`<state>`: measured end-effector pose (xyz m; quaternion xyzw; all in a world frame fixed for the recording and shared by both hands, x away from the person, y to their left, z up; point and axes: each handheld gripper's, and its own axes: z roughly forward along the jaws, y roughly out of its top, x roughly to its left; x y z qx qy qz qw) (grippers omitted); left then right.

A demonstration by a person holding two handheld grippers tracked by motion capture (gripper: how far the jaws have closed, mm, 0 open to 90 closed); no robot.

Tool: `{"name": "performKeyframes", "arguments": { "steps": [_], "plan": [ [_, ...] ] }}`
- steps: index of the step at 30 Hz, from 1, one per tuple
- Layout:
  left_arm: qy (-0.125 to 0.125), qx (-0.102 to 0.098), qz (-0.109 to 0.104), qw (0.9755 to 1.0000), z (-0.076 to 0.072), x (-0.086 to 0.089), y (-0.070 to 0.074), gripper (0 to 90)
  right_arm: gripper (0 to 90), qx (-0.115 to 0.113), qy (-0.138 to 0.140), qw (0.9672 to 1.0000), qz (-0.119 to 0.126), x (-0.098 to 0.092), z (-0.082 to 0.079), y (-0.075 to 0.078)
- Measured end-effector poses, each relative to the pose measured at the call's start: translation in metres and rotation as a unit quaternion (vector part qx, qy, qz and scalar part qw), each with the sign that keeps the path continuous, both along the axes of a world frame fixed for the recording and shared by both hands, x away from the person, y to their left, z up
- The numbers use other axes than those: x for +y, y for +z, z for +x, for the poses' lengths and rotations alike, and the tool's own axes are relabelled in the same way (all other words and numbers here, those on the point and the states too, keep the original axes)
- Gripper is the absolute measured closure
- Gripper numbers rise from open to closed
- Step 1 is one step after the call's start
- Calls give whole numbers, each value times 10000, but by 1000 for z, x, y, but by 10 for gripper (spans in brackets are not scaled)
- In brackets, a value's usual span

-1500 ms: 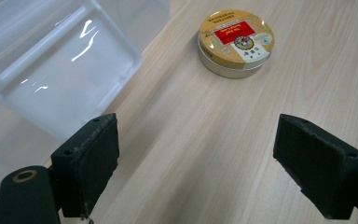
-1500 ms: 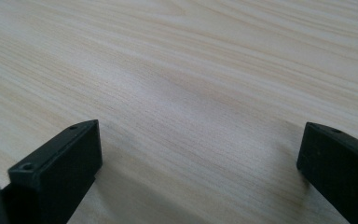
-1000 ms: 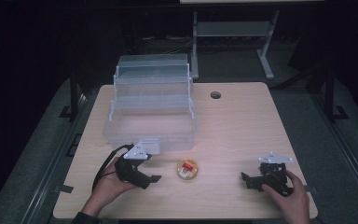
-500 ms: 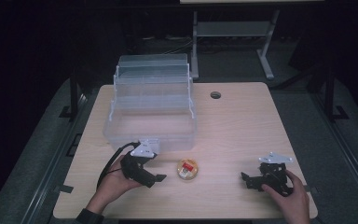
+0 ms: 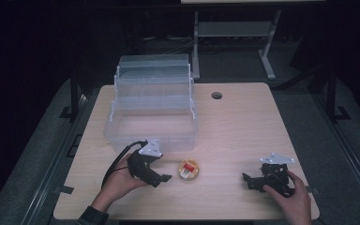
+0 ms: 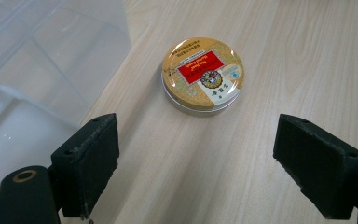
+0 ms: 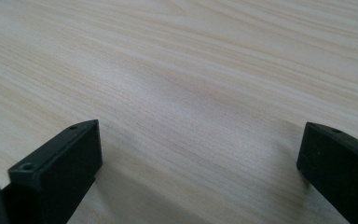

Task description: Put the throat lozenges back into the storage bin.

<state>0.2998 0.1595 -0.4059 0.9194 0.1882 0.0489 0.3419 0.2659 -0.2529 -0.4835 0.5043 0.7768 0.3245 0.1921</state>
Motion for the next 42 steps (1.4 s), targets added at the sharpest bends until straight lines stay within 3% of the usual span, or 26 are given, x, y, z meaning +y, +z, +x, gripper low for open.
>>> {"name": "performKeyframes", "arguments": {
  "steps": [5, 20, 35, 39, 41, 42],
  "plan": [
    [-29, 55, 26, 10000, 2, -6, -1, 136, 0, 0, -1, 10000, 0, 0, 0, 0],
    [-309, 193, 402, 9985, 12, -31, -1, 135, 0, 1, 0, 10000, 0, 0, 0, 0],
    [-432, 205, 556, 9973, 23, -51, 0, 134, 0, 0, 1, 10000, -2, 0, 0, 0],
    [-516, 177, 691, 9961, 26, -57, 0, 134, 0, 0, 0, 10000, 0, 0, 0, 0],
    [-478, 198, 616, 9968, 27, -60, -1, 134, 0, 1, 0, 10000, 0, 0, 0, 0],
    [-529, 181, 702, 9960, 28, -62, -1, 134, 0, 0, 0, 10000, 0, 0, 0, 0]
  ]
}}
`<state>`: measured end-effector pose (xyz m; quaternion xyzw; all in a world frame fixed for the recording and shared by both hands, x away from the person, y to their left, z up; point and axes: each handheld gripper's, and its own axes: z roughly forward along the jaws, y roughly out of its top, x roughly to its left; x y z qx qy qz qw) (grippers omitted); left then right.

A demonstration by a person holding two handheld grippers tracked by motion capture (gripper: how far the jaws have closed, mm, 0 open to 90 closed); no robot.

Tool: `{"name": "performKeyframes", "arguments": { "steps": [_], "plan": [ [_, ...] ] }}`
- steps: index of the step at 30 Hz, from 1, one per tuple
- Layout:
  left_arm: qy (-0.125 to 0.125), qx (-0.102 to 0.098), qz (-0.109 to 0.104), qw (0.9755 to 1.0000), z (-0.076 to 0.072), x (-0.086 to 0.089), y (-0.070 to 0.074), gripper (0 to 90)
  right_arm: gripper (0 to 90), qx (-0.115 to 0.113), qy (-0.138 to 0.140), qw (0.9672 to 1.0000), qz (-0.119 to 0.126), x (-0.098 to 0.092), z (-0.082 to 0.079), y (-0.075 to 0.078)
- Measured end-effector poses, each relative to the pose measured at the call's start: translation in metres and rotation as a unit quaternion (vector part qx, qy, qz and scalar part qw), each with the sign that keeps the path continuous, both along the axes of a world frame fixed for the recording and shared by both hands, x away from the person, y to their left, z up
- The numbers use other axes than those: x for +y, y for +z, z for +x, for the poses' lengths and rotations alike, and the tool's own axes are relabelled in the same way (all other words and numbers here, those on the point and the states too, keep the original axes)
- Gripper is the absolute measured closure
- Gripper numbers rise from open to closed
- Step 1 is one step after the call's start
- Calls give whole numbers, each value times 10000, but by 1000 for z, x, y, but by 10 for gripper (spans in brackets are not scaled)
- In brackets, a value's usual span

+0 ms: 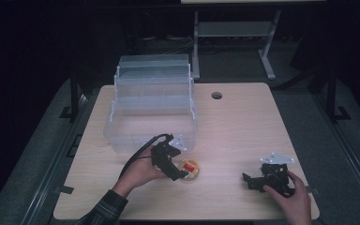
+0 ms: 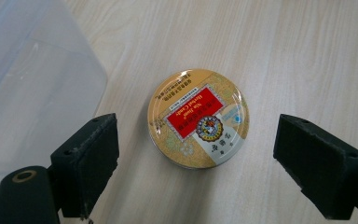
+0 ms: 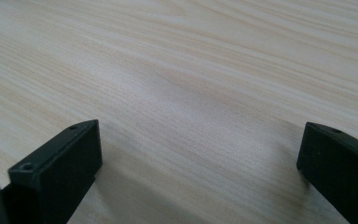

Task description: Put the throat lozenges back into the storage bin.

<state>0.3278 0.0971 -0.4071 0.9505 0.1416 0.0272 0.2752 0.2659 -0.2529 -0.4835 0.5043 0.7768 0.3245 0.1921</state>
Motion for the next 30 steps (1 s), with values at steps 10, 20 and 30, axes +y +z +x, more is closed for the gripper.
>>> {"name": "performKeyframes", "arguments": {
  "steps": [10, 20, 30],
  "plan": [
    [-81, 43, 151, 9998, 3, -12, -7, 133, 0, 0, 1, 10000, 0, 0, 0, 0],
    [-229, 74, 416, 9988, 7, -24, -16, 132, 0, 1, -1, 10000, 1, 0, 0, 0],
    [-344, 121, 580, 9977, 7, -36, -27, 130, 0, 1, -1, 10000, 0, 0, 0, 0]
  ]
}}
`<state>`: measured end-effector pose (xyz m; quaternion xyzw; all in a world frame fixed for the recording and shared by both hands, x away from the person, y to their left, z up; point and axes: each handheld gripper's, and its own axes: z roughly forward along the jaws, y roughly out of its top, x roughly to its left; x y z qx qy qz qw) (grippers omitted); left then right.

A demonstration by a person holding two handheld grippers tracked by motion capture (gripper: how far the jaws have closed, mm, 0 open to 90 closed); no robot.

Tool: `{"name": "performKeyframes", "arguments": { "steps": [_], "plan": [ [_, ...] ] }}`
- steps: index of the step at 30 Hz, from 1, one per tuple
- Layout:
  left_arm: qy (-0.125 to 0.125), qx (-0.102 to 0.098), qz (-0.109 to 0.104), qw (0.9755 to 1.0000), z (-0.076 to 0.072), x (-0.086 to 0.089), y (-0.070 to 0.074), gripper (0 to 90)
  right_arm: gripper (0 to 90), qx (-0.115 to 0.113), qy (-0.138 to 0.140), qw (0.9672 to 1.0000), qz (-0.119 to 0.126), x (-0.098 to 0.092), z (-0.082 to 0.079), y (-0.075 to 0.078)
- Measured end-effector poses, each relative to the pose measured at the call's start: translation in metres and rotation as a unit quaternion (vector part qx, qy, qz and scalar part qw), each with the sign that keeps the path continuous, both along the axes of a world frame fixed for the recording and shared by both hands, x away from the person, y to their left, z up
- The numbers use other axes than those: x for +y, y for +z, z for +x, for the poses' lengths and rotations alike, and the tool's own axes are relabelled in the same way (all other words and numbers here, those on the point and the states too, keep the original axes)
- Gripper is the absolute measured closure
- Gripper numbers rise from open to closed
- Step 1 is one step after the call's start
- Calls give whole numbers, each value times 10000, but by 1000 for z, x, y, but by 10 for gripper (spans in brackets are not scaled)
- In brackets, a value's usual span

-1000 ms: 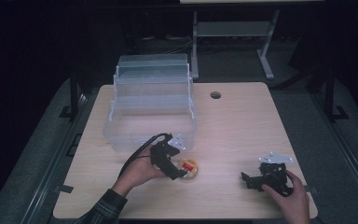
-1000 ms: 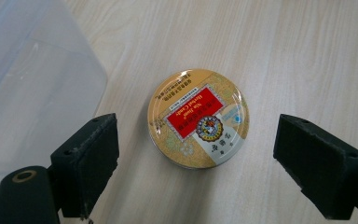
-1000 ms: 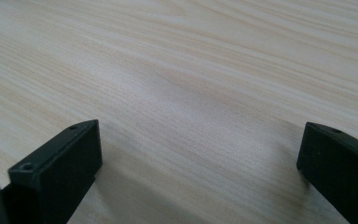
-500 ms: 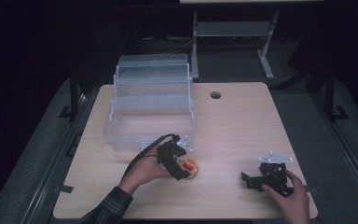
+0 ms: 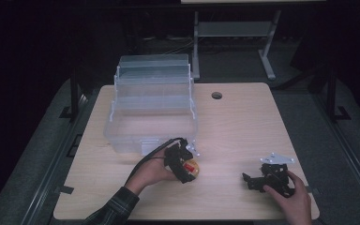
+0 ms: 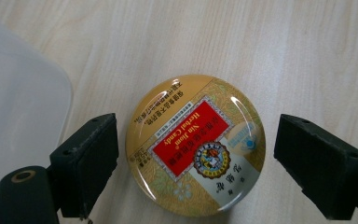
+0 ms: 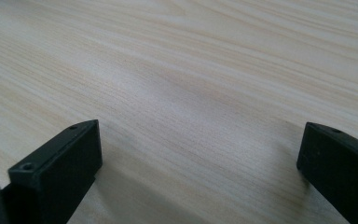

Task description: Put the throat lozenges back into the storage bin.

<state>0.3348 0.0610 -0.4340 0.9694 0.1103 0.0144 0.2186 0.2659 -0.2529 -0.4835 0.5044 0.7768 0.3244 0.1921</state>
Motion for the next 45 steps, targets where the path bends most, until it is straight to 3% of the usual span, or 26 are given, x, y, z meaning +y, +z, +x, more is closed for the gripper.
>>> {"name": "performKeyframes", "arguments": {
  "steps": [14, 29, 45],
  "plan": [
    [-52, 2, 229, 9997, 1, -9, -11, 134, 0, -1, 1, 10000, 0, 0, 0, 0],
    [-38, -27, 284, 9996, 1, -9, -11, 194, 0, 0, 1, 10000, -1, 0, 0, 0],
    [98, 91, 110, 9998, -2, 2, 6, 195, 0, -1, 0, 10000, -1, 0, 0, 0]
  ]
}}
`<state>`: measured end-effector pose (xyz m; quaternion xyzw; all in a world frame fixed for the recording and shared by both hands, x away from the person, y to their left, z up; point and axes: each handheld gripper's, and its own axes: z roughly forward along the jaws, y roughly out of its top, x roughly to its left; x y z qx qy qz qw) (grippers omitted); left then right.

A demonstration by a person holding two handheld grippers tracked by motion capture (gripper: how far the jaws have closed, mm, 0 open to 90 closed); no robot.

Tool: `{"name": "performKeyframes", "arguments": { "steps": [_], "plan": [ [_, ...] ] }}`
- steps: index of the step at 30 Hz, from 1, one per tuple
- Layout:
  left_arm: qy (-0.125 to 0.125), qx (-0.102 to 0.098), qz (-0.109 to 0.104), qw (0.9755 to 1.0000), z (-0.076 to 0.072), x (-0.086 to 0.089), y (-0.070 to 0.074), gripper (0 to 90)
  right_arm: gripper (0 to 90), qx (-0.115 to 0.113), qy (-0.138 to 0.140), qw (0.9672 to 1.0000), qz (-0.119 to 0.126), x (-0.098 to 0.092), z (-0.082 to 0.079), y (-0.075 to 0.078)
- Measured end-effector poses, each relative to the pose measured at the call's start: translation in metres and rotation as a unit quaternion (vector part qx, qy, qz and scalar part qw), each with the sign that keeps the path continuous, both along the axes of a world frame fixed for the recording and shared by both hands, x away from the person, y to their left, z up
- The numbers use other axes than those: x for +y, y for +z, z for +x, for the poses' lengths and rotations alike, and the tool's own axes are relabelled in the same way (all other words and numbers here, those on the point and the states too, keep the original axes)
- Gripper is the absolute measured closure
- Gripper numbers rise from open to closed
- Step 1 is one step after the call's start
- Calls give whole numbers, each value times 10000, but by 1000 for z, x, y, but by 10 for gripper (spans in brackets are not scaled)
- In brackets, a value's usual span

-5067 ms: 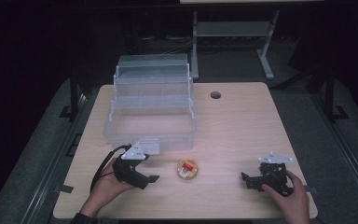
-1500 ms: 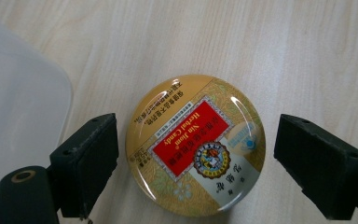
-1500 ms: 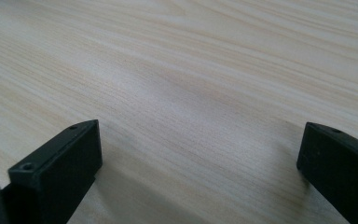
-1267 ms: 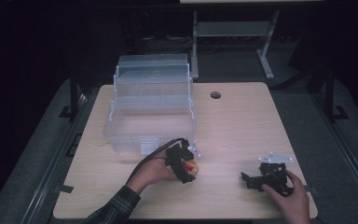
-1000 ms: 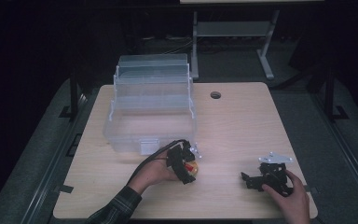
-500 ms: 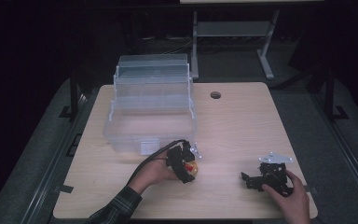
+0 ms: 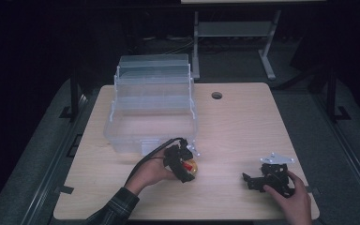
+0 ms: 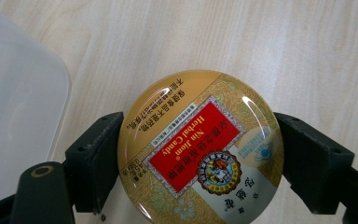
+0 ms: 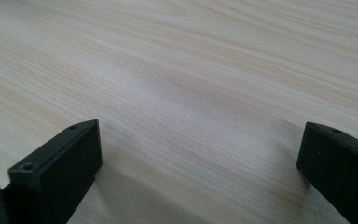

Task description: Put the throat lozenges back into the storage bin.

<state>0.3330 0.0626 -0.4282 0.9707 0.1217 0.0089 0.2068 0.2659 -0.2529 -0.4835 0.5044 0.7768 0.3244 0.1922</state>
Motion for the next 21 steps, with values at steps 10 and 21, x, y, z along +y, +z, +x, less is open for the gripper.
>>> {"name": "performKeyframes", "arguments": {
  "steps": [10, 21],
  "plan": [
    [25, 45, -76, 10000, -4, 6, 13, 195, 0, 0, 1, 10000, 1, 0, 0, 0],
    [82, 24, -151, 9998, -5, 14, 28, 195, 0, 3, -3, 10000, 10, 0, 0, 0]
  ]
}}
